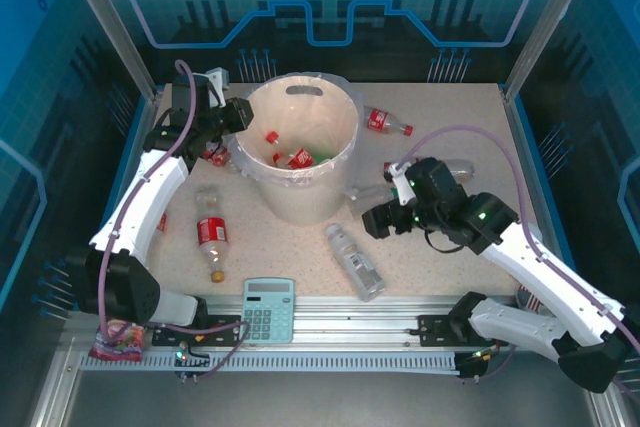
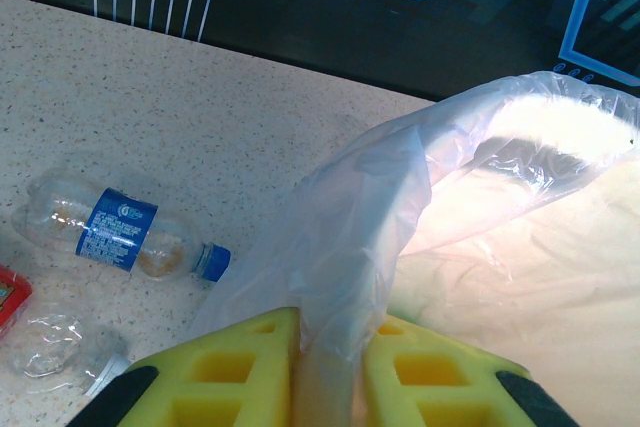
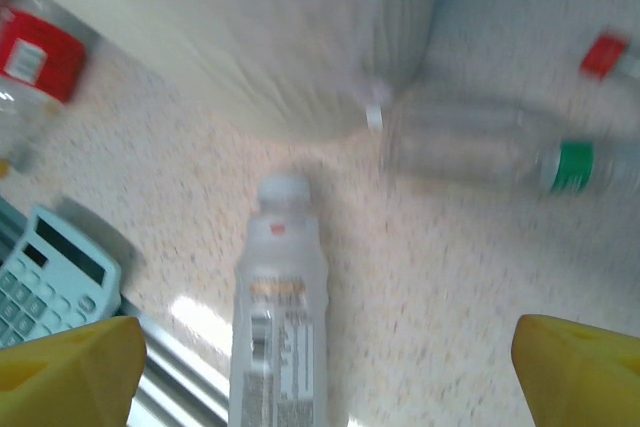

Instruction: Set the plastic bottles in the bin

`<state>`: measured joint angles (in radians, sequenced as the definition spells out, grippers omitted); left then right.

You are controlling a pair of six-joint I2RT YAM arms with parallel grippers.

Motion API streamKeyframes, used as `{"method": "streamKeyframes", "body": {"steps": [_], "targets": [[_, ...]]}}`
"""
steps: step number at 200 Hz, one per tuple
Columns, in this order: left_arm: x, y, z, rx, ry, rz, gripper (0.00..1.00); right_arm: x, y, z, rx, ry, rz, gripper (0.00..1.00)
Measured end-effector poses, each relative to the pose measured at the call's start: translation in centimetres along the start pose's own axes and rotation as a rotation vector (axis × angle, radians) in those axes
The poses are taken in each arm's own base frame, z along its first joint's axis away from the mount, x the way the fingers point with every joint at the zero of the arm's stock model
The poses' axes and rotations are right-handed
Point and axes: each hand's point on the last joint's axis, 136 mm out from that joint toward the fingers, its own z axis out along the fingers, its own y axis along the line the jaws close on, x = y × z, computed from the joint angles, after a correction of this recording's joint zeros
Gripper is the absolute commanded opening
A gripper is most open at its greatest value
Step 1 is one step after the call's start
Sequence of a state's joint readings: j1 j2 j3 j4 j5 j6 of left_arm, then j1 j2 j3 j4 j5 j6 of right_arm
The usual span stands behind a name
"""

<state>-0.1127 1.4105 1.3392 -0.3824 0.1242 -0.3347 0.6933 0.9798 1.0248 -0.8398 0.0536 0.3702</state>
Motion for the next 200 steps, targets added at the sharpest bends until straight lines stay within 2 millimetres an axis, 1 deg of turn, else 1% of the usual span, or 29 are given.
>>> {"method": "streamKeyframes", "body": {"steps": [23,43,55,70,82,104,124,170,200], "targets": [[0.0,0.0,0.0,-0.001,0.000,0.000,0.21,4.0,-0.6,2.2,0.006,0.113,0.068,0.94],[0.0,0.1,0.0,-0.003,-0.001,0.000,0.21,7.3,-0.5,4.3,-0.003,0.212,0.101,0.94],[0.0,0.1,0.0,-0.003,-0.001,0.000,0.21,8.8,-0.2,5.5,-0.013,0.264,0.114,0.94],[0.0,0.1,0.0,-0.003,-0.002,0.000,0.21,10.0,0.3,7.0,-0.028,0.308,0.125,0.94],[0.0,0.1,0.0,-0.003,-0.002,0.000,0.21,10.6,1.0,8.1,-0.042,0.337,0.124,0.94],[0.0,0.1,0.0,-0.004,-0.002,0.000,0.21,10.9,2.4,9.9,-0.066,0.363,0.110,0.95],[0.0,0.1,0.0,-0.005,-0.002,0.000,0.21,11.2,3.0,11.5,-0.072,0.383,0.105,0.96],[0.0,0.1,0.0,-0.006,-0.003,0.000,0.21,12.6,3.4,14.4,-0.048,0.431,0.082,0.95],[-0.1,0.1,0.0,-0.007,-0.003,0.001,0.21,13.3,3.1,15.4,-0.016,0.450,0.073,0.90]]}}
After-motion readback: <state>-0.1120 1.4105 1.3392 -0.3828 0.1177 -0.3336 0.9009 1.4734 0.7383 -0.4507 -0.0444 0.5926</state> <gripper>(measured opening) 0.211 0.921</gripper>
